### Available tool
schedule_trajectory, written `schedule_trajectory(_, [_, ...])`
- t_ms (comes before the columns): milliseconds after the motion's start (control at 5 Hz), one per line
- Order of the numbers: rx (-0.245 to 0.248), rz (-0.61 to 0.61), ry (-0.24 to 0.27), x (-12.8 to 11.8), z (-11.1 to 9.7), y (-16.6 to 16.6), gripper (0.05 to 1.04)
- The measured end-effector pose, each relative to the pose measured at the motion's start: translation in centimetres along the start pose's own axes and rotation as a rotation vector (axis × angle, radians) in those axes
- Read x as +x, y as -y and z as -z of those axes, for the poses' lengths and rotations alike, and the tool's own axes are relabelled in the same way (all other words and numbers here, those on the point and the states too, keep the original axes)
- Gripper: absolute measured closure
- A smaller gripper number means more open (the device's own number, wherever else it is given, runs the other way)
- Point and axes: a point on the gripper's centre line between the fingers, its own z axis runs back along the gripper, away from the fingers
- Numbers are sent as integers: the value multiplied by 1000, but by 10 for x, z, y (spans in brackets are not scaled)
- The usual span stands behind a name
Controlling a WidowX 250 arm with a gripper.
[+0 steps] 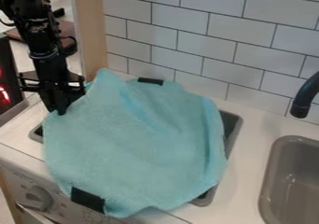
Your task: Fold the clothe to the right
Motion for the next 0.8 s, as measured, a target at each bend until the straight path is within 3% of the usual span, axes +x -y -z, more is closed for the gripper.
schedule_trajectory(400, [37,-49,3,9,-17,-4,1033])
schedule_trajectory(800, [-1,-70,33,14,-64,17,1033])
